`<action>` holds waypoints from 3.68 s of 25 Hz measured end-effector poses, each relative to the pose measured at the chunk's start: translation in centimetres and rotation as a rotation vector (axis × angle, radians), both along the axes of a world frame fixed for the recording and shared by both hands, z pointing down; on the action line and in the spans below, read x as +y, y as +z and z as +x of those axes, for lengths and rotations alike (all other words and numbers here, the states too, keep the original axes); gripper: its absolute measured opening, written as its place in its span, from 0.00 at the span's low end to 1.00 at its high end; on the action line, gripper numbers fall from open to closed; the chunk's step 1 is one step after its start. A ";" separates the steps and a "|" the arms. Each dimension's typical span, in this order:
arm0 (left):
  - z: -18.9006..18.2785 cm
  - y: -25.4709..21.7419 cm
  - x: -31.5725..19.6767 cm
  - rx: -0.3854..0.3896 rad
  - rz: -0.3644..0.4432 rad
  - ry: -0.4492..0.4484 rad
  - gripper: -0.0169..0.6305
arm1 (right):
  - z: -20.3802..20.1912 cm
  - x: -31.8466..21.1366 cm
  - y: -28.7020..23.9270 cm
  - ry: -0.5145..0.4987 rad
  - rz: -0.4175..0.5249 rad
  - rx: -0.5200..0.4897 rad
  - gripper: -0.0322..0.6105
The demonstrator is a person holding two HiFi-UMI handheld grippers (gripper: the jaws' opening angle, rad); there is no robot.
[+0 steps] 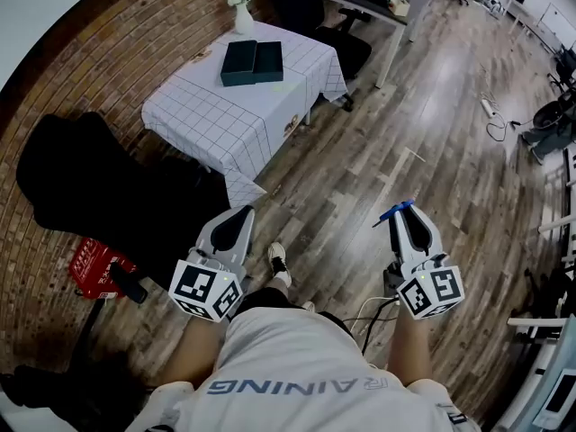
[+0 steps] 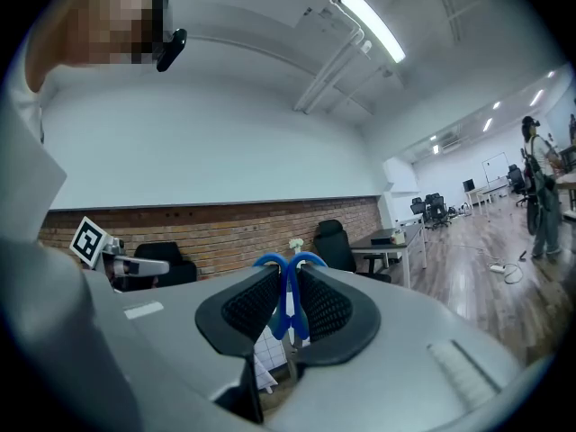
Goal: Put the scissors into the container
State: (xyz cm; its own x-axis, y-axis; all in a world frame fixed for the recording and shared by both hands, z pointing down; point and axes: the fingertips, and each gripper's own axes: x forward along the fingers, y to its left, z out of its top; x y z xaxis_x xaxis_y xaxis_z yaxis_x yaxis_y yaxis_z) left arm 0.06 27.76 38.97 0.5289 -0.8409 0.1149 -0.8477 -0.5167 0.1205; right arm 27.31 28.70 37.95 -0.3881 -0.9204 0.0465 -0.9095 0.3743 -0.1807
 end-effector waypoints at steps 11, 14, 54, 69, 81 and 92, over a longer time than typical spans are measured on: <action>-0.3 -1.7 -13.5 0.021 0.014 0.043 0.03 | -0.7 -12.3 -2.7 0.028 0.016 0.035 0.20; -1.5 -2.3 -17.3 0.022 0.023 0.043 0.03 | -1.9 -15.8 -2.7 0.029 0.004 0.030 0.20; -8.5 0.7 -50.9 -0.020 -0.075 -0.409 0.03 | -11.4 -63.6 0.8 -0.429 -0.154 -0.067 0.20; -17.3 4.5 -50.0 0.024 -0.178 -0.573 0.03 | -25.8 -70.6 7.4 -0.573 -0.341 -0.034 0.20; -20.9 5.9 -48.8 0.067 -0.201 -0.643 0.03 | -31.6 -76.9 19.0 -0.520 -0.674 0.234 0.20; -21.9 6.5 -47.2 0.127 -0.222 -0.733 0.03 | -32.4 -79.3 27.1 -0.495 -0.843 0.470 0.20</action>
State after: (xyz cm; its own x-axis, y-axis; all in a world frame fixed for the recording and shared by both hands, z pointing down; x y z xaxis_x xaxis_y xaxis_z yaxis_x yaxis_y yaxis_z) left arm -21.87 -19.41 45.44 -0.1329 -0.9456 0.2970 -0.9366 0.2179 0.2744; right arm -5.13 -50.59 65.02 -0.4857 -0.2689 0.8318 -0.7373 0.6371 -0.2246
